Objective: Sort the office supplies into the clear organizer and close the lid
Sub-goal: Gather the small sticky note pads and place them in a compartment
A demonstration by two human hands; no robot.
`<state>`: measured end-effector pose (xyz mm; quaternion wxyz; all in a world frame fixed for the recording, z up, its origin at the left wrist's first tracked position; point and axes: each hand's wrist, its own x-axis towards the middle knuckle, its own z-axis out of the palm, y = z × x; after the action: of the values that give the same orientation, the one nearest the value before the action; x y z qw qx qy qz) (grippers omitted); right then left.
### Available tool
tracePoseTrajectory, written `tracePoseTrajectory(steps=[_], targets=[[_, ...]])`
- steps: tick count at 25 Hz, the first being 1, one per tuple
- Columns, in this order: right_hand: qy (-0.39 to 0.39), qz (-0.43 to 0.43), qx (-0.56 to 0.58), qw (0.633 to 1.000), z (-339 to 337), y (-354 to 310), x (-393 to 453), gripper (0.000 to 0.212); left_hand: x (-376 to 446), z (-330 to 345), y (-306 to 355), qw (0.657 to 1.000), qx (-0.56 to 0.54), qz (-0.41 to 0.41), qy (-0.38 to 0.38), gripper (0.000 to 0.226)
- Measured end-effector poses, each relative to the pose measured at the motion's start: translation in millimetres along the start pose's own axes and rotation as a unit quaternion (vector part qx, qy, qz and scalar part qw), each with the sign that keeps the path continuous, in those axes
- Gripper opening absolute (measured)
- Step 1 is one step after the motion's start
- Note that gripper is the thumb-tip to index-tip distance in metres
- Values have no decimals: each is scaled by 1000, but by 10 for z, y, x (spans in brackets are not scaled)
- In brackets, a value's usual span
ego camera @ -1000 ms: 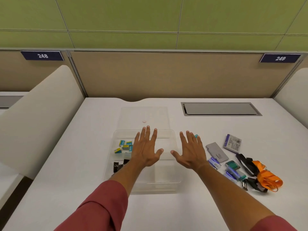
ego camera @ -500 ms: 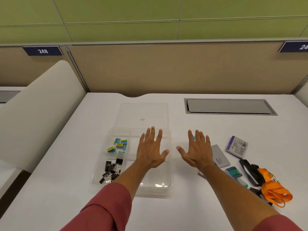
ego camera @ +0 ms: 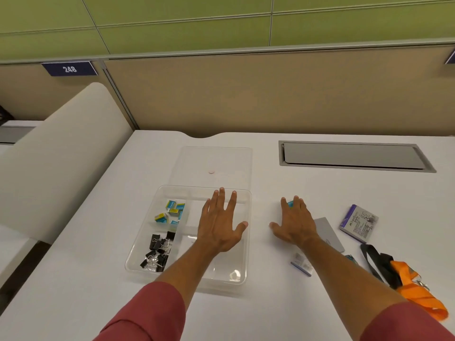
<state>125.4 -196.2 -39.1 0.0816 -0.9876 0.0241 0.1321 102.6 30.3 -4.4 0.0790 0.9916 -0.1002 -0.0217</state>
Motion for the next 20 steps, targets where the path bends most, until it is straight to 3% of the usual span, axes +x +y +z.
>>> tracePoseTrajectory(steps=[5,11,20], targets=[[47,2,37,998,-48,-93,10,29,-17,9,-29,1000,-2,-4,6,85],[68,0,52,996,-76,-71,-87,32,-22,-30,-85,1000,7,4,8,84],[197,-21,172,965,-358,-347,-275,31,-60,-191,-424,999,22,26,21,87]])
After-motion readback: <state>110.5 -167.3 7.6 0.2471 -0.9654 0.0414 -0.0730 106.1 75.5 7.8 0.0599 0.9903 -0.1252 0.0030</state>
